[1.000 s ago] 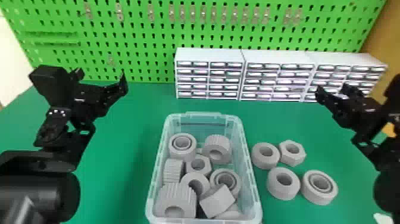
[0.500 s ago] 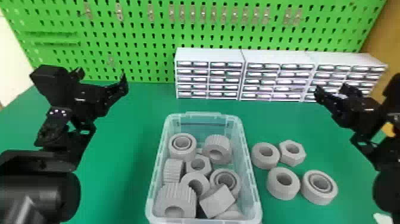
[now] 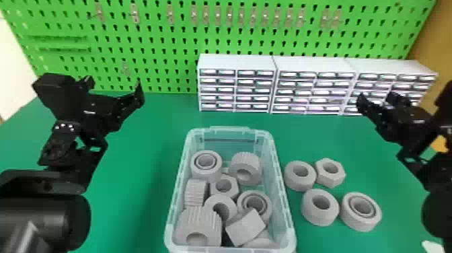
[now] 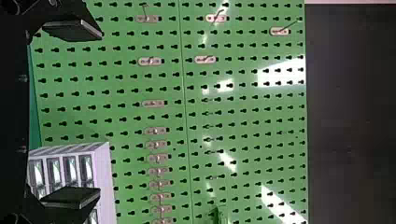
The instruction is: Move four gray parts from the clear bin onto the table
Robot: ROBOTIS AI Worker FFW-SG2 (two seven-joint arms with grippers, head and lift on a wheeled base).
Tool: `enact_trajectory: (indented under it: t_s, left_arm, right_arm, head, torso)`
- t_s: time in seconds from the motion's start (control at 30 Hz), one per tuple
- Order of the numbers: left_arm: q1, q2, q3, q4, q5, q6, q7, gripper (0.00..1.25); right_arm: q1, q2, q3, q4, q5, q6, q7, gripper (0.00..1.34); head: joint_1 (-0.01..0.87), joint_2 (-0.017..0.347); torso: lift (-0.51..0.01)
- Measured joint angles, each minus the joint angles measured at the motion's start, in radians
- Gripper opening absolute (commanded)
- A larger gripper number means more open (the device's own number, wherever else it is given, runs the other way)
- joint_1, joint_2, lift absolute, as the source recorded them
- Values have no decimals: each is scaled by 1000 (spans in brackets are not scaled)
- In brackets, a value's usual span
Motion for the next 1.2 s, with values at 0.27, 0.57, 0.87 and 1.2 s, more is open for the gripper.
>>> enact_trajectory:
  t_s: [0.27, 0.57, 0.87, 1.2]
  left_arm:
    - [-4, 0, 6, 0, -1, -1, 3, 1135]
    - [-6, 0, 2, 0, -1, -2, 6, 1135]
    - [-5, 0, 2, 0, 0, -4, 6, 1135]
    - [-5, 0, 4, 0, 0, -6, 6, 1135]
  right_arm:
    - [2, 1, -3, -2, 0, -2, -3, 847]
    - [-1, 0, 2, -2, 1, -2, -3, 847]
    - [-6, -3, 8, -2, 1, -2, -3, 847]
    - [-7, -3, 10, -2, 1, -2, -4, 847]
  head:
    - [678, 34]
    - [678, 34]
    - [678, 34]
    - [678, 34]
  torso:
    - [-50]
    - [-50]
    - [-50]
    - [-50]
